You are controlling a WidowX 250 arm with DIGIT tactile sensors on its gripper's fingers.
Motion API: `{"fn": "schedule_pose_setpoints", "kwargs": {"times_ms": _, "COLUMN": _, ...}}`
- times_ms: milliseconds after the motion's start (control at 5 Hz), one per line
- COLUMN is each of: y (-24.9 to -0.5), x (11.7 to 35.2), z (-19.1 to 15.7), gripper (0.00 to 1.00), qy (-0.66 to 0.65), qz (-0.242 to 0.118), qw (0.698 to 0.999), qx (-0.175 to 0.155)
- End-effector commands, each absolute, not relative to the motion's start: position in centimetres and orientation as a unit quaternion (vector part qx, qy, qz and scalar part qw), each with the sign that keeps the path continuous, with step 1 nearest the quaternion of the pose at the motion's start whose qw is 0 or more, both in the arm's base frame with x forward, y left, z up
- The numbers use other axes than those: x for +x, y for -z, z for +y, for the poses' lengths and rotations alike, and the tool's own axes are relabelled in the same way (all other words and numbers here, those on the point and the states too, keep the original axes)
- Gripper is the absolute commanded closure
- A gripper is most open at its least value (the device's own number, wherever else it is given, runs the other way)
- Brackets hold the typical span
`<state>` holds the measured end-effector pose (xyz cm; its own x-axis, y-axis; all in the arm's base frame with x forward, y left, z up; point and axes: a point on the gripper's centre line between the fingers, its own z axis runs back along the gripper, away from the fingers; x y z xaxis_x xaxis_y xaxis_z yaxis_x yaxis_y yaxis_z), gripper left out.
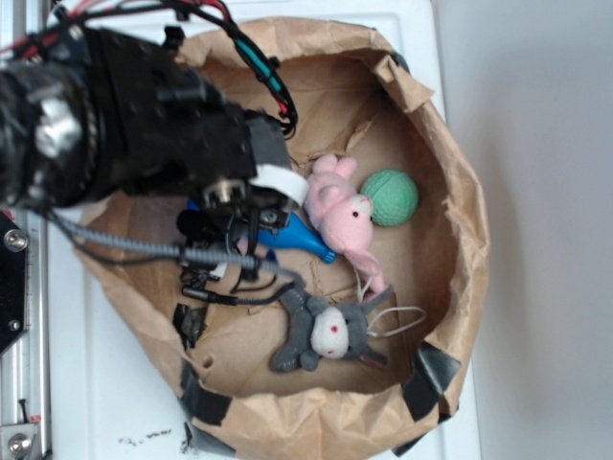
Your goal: Grab the blue bottle.
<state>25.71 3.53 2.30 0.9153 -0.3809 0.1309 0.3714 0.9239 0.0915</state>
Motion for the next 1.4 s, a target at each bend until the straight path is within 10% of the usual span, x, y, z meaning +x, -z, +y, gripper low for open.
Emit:
{"fn": "schedule_pose_setpoints", "kwargs": {"times_ms": 0, "y": -3.7, "x": 26.6, "z": 2.3, "gripper": 1.0, "qy": 0.169, "qz": -0.088, "qw": 0.981, "qx": 0.031}}
{"fn": "schedule_pose_setpoints", "kwargs": {"times_ms": 600, "y": -16.8, "x": 27.4, "z": 1.3, "gripper": 1.0, "qy": 0.158, "qz": -0.091, "qw": 0.983, "qx": -0.032}}
{"fn": "schedule_pose_setpoints", "kwargs": {"times_ms": 1200, "y": -18.5, "x": 27.1, "z": -0.2, "gripper": 1.0, "qy": 0.13, "qz": -0.108, "qw": 0.986, "qx": -0.001}}
